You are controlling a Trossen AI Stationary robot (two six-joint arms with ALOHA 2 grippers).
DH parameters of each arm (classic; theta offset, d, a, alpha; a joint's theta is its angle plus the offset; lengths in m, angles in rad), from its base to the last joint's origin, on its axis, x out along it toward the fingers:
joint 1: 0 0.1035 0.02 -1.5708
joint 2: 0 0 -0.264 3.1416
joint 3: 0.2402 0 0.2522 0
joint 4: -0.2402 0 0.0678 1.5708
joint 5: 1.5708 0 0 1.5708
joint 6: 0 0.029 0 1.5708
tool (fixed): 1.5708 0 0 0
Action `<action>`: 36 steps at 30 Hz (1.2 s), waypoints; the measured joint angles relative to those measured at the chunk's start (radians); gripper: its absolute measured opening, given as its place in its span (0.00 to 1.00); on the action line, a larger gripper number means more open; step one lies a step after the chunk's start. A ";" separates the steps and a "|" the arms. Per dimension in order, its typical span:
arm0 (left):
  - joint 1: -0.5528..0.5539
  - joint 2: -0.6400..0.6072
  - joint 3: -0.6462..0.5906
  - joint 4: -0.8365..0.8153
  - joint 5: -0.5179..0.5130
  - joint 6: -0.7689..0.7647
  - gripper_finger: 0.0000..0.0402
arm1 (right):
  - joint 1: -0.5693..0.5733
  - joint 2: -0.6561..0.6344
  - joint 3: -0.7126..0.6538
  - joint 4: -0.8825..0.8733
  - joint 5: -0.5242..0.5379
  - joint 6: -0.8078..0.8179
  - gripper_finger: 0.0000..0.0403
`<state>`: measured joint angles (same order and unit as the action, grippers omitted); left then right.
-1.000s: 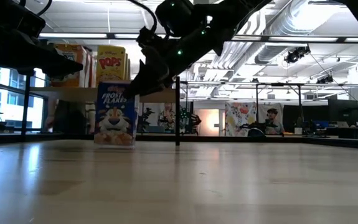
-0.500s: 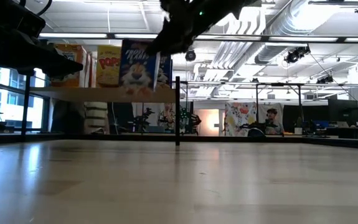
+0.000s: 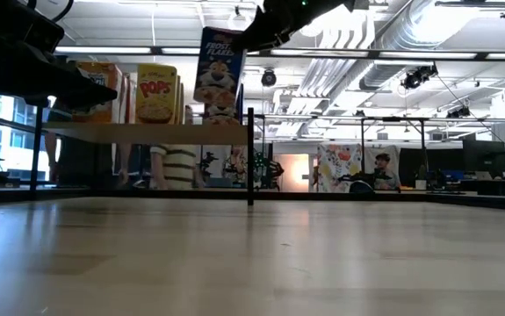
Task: Stack cereal on shelf
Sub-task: Put the blue cereal box on the shelf aligned with the other blue cereal boxes
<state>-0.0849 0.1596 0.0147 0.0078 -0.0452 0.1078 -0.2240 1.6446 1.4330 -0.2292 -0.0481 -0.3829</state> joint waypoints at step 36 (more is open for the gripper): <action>0.000 0.000 0.000 0.000 0.000 0.000 0.62 | -0.109 0.060 0.000 0.033 -0.058 -0.045 0.42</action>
<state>-0.0849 0.1596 0.0147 0.0076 -0.0452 0.1078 -0.3330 1.7046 1.4334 -0.1960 -0.1062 -0.4275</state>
